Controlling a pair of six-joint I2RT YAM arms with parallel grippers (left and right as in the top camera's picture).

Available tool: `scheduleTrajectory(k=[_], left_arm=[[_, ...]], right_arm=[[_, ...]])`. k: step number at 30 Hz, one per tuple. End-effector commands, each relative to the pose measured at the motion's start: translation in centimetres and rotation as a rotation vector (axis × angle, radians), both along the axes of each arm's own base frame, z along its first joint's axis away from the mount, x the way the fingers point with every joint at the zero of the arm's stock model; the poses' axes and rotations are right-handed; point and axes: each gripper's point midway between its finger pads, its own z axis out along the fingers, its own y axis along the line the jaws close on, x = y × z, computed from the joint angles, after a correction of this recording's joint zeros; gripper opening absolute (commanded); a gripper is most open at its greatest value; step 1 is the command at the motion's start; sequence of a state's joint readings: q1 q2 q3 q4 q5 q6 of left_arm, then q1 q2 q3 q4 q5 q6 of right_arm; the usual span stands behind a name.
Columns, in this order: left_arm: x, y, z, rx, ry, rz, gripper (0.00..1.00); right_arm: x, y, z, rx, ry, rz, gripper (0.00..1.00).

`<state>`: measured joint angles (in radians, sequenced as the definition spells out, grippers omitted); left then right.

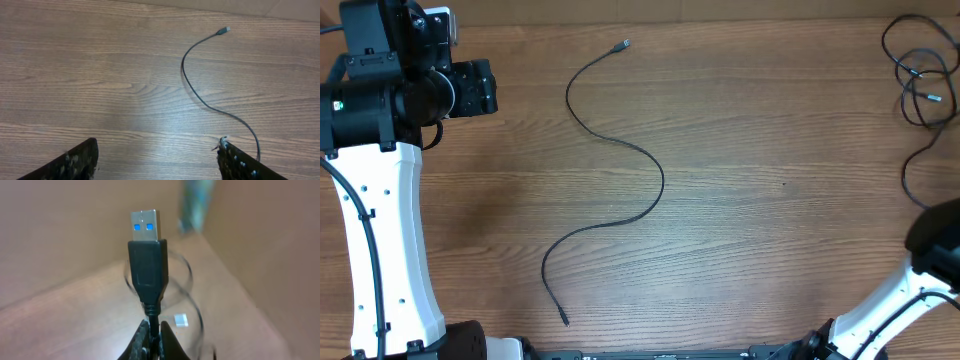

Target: Untangle cables

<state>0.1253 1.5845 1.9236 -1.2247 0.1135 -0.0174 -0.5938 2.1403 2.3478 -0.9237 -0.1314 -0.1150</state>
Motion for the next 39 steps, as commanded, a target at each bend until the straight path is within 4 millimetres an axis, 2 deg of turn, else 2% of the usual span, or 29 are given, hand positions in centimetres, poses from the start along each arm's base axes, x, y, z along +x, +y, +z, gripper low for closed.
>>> scheduleTrajectory(k=[1, 4, 7, 10, 11, 12, 14, 16, 23, 28, 35, 36, 37, 38, 39], left_arm=[[0.4, 0.1, 0.1, 0.021, -0.014, -0.033, 0.76], [0.6, 0.1, 0.3, 0.022, -0.026, -0.033, 0.76], [0.7, 0.1, 0.4, 0.023, -0.031, -0.033, 0.76], [0.2, 0.0, 0.0, 0.029, -0.005, -0.045, 0.76], [0.0, 0.0, -0.1, 0.035, 0.002, -0.053, 0.76], [-0.2, 0.0, -0.3, 0.041, 0.014, -0.063, 0.76], [-0.3, 0.0, -0.4, 0.044, 0.021, -0.068, 0.76], [-0.4, 0.0, -0.5, 0.044, 0.024, -0.067, 0.76], [-0.4, 0.0, -0.5, 0.042, 0.024, -0.068, 0.75], [-0.4, 0.0, -0.5, 0.042, 0.023, -0.068, 0.75], [-0.4, -0.1, -0.5, 0.041, 0.024, -0.068, 0.75], [-0.4, -0.1, -0.5, 0.041, 0.024, -0.068, 0.75], [-0.4, -0.1, -0.5, 0.041, 0.025, -0.068, 0.75], [-0.4, -0.1, -0.5, 0.041, 0.026, -0.068, 0.75], [-0.5, -0.1, -0.5, 0.041, 0.027, -0.068, 0.75]], right_arm=[[-2.8, -1.8, -2.5, 0.164, 0.043, -0.127, 0.04], [-4.2, -2.5, -5.3, 0.211, 0.11, -0.156, 0.04], [-4.9, -3.0, -8.2, 0.238, 0.151, -0.178, 0.04], [-5.9, -3.3, -14.8, 0.283, 0.216, -0.215, 0.04], [-6.1, -3.4, -15.8, 0.283, 0.227, -0.223, 0.04], [-6.9, -3.9, -17.8, 0.274, 0.252, -0.263, 0.04], [-8.1, -4.8, -19.2, 0.249, 0.285, -0.311, 0.04], [-9.4, -5.8, -19.7, 0.226, 0.315, -0.362, 0.04], [-12.9, -9.6, -19.7, 0.226, 0.303, -0.46, 0.04], [-13.8, -11.4, -19.2, 0.21, 0.269, -0.494, 0.06], [-13.9, -11.7, -19.2, 0.208, 0.265, -0.499, 0.08], [-13.9, -11.7, -19.2, 0.208, 0.265, -0.499, 0.29], [-13.9, -11.6, -19.2, 0.209, 0.266, -0.499, 0.96], [-13.9, -11.6, -19.2, 0.211, 0.268, -0.499, 1.0], [-14.0, -11.5, -19.3, 0.215, 0.274, -0.498, 1.0]])
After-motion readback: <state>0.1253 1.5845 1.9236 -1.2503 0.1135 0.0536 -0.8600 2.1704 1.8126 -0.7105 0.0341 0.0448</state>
